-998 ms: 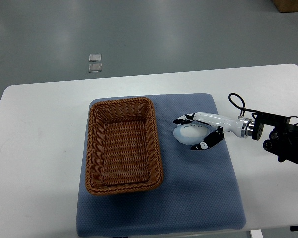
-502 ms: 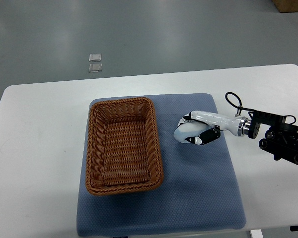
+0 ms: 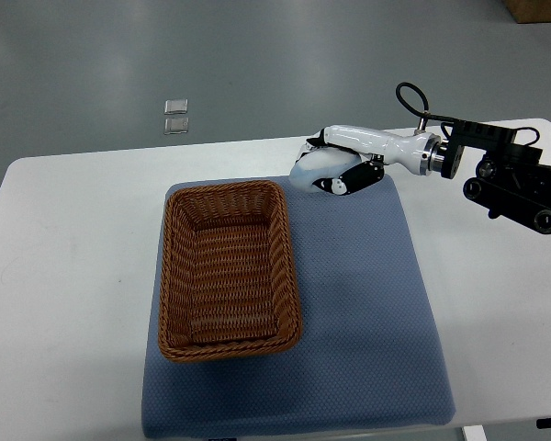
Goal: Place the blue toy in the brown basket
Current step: 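Lift the plush toy with the right hand and carry it over the basket, then open the right hand to drop the toy into the basket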
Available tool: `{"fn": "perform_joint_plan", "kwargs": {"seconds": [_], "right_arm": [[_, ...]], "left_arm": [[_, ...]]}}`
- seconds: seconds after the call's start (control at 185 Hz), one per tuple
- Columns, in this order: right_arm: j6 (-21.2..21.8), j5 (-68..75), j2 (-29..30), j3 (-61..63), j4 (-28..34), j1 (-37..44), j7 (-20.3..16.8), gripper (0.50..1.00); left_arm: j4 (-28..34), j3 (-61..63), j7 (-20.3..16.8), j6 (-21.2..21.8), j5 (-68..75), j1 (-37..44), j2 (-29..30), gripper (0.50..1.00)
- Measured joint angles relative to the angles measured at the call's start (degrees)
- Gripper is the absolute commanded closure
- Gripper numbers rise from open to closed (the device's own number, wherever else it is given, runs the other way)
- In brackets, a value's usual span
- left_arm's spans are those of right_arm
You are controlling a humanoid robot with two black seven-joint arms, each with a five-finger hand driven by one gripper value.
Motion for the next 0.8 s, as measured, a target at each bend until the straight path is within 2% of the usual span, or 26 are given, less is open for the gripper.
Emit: {"fn": "perform_joint_plan", "kwargs": {"seconds": [0.378, 0.615, 0.637, 0.653, 0.702, 0.799], "right_arm": [[1.45, -0.86, 9.49, -2.22, -1.02, 1.07, 0.10, 0.883], [1.56, -0.86, 12.57, -3.98, -3.29, 1.05, 0.16, 0.740], [1.56, -0.86, 12.67, -4.12, -3.48, 1.00, 0.16, 0.718], [1.56, -0.85, 12.73, -4.19, -3.61, 0.97, 0.16, 0.683], [1.56, -0.83, 12.87, -4.29, -3.83, 0.88, 0.16, 0.648], [1.51, -0.63, 13.07, -4.30, -3.98, 0.84, 0.18, 0.619]], "left_arm": [[-0.09, -0.07, -0.02, 0.00, 0.00, 0.05, 0.00, 0.500], [-0.09, -0.09, -0.02, 0.00, 0.00, 0.08, 0.00, 0.500], [-0.09, -0.09, -0.02, 0.00, 0.00, 0.08, 0.00, 0.500], [-0.09, -0.09, -0.02, 0.00, 0.00, 0.09, 0.00, 0.500], [-0.09, -0.09, -0.02, 0.00, 0.00, 0.09, 0.00, 0.500], [-0.09, -0.09, -0.02, 0.00, 0.00, 0.09, 0.00, 0.500]]}}
